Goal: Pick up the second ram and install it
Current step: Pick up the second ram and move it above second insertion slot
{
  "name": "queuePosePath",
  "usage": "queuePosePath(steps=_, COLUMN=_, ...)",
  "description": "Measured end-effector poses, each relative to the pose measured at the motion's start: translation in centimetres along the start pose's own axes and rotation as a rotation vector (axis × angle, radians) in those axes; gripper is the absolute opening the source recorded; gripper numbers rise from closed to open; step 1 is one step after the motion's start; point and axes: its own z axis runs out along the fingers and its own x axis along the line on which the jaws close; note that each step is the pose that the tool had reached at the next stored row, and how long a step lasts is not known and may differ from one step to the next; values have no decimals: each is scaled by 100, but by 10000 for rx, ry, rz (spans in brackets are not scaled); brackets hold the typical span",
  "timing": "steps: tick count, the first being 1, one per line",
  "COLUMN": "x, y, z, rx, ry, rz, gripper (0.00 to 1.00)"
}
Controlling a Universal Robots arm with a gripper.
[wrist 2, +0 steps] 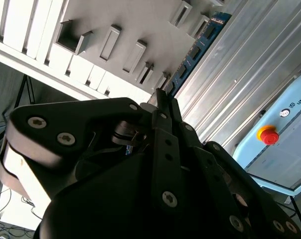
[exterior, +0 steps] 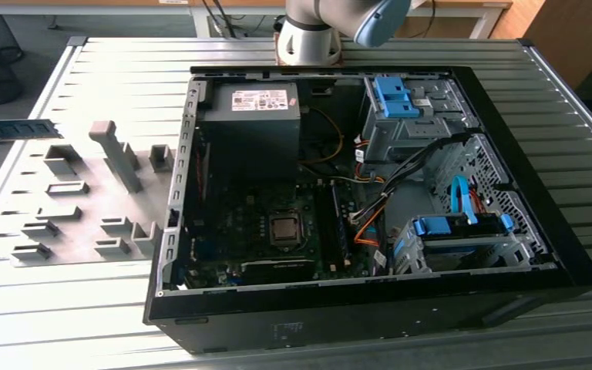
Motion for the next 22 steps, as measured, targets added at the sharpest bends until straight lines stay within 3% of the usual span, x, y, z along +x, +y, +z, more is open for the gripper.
queuePosePath(steps=14, x=-1, y=-33, z=-12, rx=0, ry=4, rz=0, gripper=14)
queuePosePath(steps=22, x=-5, y=-31, z=-121, rx=0, ry=5, rz=0, gripper=14)
